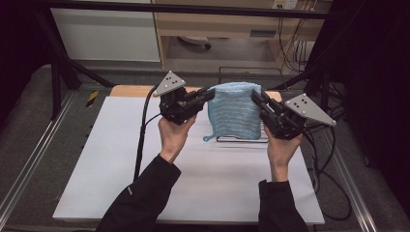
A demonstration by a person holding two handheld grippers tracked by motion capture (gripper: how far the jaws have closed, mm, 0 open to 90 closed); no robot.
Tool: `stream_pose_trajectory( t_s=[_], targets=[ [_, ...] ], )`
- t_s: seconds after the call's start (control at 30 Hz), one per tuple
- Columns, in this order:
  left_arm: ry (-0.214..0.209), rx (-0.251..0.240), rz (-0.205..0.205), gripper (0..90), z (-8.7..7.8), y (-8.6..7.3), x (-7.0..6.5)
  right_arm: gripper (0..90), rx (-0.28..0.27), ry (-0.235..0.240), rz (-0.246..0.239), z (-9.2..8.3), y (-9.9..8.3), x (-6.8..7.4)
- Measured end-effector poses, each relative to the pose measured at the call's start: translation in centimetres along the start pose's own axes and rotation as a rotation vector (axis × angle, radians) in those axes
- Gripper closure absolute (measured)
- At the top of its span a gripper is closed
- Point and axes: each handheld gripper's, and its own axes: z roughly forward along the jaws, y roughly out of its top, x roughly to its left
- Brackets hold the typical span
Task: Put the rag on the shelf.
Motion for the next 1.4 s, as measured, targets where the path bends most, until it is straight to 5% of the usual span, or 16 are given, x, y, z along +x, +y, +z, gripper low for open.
stream_pose_trajectory(
  t_s=[0.77, 1.4],
  targets=[
    [-0.005, -0.055, 0.055, 80.1, 2.6, 5.3, -1.5, 82.0, -0.089, -0.056, 0.002, 0.3, 4.2, -2.7],
    [0.018, -0.069, 0.067, 80.1, 4.7, 9.2, -1.1, 82.0, -0.119, -0.081, 0.004, 2.1, 6.6, -4.7]
  ],
)
